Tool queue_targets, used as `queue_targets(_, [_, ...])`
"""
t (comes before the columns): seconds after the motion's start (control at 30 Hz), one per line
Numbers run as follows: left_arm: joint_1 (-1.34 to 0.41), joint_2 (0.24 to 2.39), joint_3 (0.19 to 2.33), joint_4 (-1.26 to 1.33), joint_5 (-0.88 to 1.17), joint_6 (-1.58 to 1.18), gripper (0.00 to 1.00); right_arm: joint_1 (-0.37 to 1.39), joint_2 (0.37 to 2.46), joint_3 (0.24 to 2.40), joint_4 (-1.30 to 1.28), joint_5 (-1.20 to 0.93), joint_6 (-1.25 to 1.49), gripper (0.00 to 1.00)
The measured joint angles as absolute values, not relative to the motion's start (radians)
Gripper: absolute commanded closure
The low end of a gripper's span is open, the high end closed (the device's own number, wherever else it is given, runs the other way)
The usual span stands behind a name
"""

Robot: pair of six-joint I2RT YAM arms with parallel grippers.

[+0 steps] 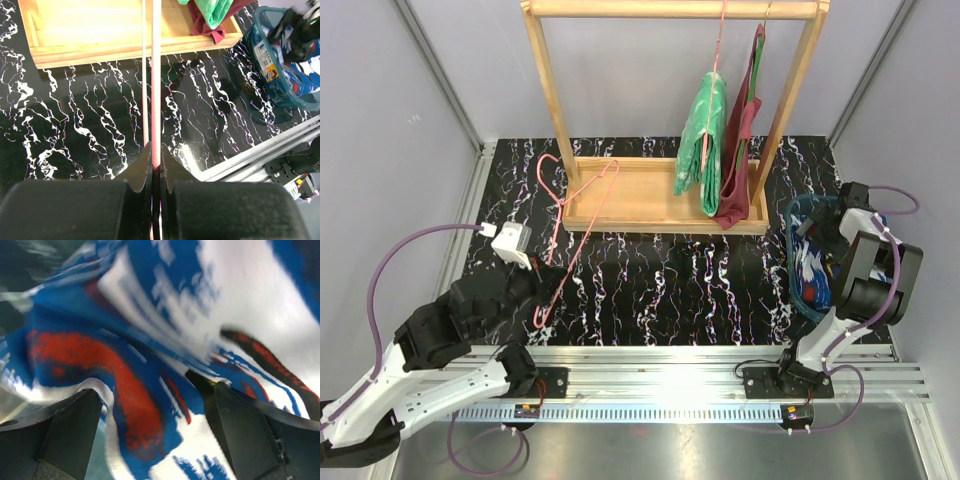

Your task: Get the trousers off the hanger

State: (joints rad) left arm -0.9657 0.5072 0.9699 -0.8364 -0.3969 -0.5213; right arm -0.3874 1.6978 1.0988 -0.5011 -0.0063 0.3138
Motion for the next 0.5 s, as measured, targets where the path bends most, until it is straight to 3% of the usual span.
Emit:
queue_targets(0.27, [-0.966,0.532,0.992,-0.837,-0.398,-0.521,1.00,-0.309,1.779,1.152,-0.542,0.175,0.292,0.01])
queue_targets(0.5, [-0.966,0.568,1.020,-0.836,-0.431,-0.520,1.00,-0.303,1.620,1.153,-0.612,0.183,0.294,0.01])
